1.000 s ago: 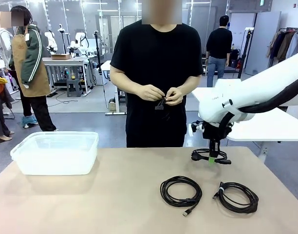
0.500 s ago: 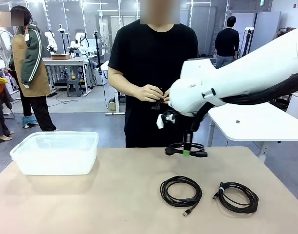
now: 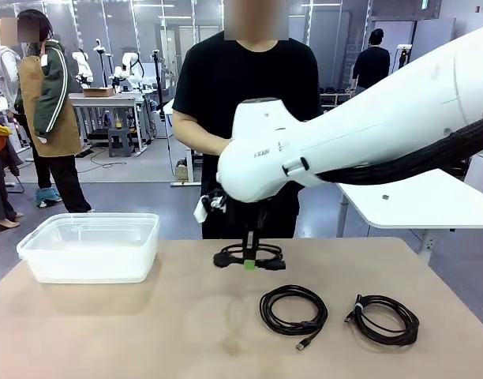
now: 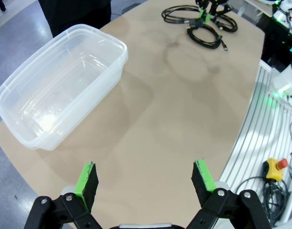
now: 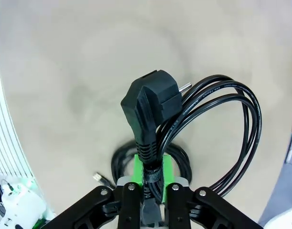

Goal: Organize and store the cables.
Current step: Place the Power Cable into the Organizing box.

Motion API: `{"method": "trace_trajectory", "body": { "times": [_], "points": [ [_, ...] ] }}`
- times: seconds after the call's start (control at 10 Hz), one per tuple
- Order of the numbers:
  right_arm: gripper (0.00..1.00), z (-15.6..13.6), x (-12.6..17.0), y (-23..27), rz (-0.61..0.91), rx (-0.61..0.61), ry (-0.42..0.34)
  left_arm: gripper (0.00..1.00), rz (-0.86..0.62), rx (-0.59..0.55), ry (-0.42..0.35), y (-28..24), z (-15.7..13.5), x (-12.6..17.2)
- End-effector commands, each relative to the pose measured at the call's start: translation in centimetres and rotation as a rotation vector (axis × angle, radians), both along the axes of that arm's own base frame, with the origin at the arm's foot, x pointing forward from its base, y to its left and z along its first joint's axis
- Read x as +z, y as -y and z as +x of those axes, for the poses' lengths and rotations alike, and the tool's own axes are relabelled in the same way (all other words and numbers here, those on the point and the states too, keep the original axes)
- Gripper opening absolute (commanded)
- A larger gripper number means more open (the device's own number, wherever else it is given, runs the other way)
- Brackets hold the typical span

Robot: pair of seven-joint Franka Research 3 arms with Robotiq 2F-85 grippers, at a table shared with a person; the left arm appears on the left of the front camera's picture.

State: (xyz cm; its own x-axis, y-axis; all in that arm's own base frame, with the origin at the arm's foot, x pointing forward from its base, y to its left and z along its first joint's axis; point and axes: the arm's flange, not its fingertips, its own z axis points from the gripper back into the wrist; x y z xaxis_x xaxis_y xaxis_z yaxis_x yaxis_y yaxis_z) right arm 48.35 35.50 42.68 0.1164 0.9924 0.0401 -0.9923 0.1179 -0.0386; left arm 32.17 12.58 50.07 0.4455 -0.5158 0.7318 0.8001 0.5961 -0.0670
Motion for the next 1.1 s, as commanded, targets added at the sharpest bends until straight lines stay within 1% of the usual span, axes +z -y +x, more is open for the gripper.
{"method": "trace_trajectory", "body": {
  "times": [0.0, 0.1, 0.2, 0.4, 0.7, 0.8, 0.9, 1.0],
  "points": [
    [0.03, 1.0, -2.3, -1.3, -0.009, 0.034, -0.007, 1.0, -0.008, -0.013, 0.011, -0.2, 0.0, -0.1],
    [0.03, 1.1, -3.6, -1.9, -0.019, 0.044, -0.029, 1.0, -0.008, -0.013, 0.011, -0.2, 0.0, -0.1],
    [0.03, 1.1, -4.9, -2.4, -0.007, 0.054, -0.061, 1.0, -0.008, -0.013, 0.011, -0.2, 0.0, -0.1],
    [0.03, 1.1, -7.5, -3.5, 0.028, 0.083, -0.097, 1.0, -0.008, -0.013, 0.011, -0.2, 0.0, -0.1],
    [0.03, 0.4, -9.3, -4.0, 0.055, 0.092, -0.147, 1.0, -0.008, -0.013, 0.011, -0.2, 0.0, -0.1],
    [0.26, 0.1, -9.5, -3.9, 0.062, 0.079, -0.163, 1.0, -0.008, -0.013, 0.011, -0.2, 0.0, -0.1],
    [0.39, -0.1, -9.6, -3.8, 0.063, 0.072, -0.167, 1.0, -0.008, -0.013, 0.011, -0.2, 0.0, -0.1],
    [0.62, -0.1, -9.7, -3.5, 0.07, 0.065, -0.169, 1.0, -0.008, -0.013, 0.011, -0.2, 0.0, -0.1]
  ]
}}
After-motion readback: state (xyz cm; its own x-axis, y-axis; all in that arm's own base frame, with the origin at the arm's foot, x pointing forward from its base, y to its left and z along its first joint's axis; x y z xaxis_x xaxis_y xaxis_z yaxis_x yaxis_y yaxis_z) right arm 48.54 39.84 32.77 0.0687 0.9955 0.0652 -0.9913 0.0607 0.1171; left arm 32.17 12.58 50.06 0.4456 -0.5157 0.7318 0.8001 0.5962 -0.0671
